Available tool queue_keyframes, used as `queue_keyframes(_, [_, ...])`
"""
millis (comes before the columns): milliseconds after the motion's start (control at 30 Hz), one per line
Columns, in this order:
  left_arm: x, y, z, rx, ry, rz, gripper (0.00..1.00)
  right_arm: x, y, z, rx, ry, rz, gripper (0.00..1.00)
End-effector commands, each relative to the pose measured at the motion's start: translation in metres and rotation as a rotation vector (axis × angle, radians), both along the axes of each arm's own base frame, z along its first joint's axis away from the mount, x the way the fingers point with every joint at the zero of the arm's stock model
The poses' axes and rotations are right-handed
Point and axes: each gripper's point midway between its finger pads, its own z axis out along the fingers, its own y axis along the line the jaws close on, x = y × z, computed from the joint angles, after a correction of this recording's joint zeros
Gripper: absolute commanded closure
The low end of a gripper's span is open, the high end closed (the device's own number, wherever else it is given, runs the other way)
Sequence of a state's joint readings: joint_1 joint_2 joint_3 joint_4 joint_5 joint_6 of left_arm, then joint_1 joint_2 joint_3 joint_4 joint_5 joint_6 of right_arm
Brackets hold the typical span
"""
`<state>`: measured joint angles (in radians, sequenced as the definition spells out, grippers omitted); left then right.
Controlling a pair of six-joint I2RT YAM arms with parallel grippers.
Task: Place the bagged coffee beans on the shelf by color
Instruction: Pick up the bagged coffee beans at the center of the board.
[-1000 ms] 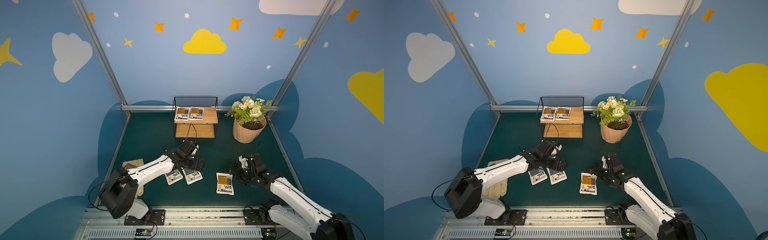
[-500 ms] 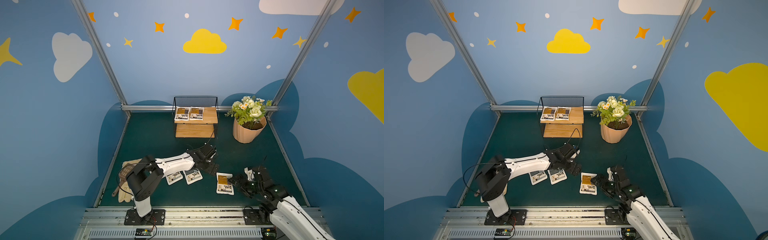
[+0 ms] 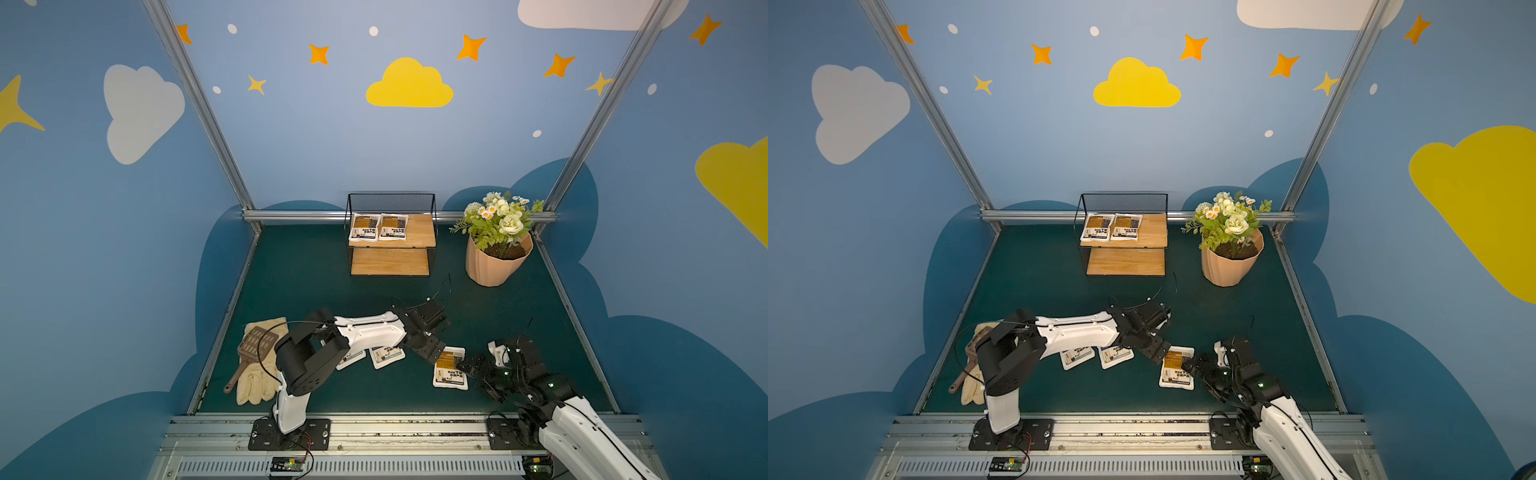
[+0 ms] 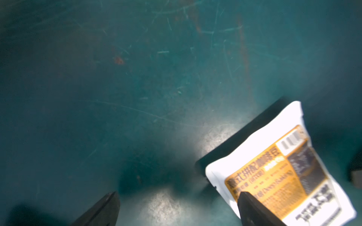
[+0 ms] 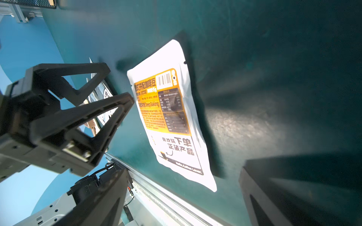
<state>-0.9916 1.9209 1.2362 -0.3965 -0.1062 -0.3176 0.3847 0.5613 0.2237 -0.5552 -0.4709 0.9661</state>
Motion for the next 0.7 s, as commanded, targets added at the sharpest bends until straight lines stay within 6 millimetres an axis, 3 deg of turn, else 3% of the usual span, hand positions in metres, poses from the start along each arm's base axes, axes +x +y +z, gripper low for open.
queue_keyframes(0, [0.004, 0.010, -0.004, 0.088, -0.040, -0.006, 0.00, -0.003, 0.001, -0.005, 0.018, 0.027, 0.000, 0.06])
queue_keyframes(267, [0.003, 0.016, -0.015, 0.130, -0.038, 0.005, 0.00, 0.003, 0.008, -0.009, 0.066, 0.029, -0.004, 0.13])
queue_keyframes(667, [0.000, 0.015, -0.020, 0.117, -0.022, 0.018, 0.00, 0.020, 0.018, -0.002, 0.130, 0.003, 0.000, 0.47])
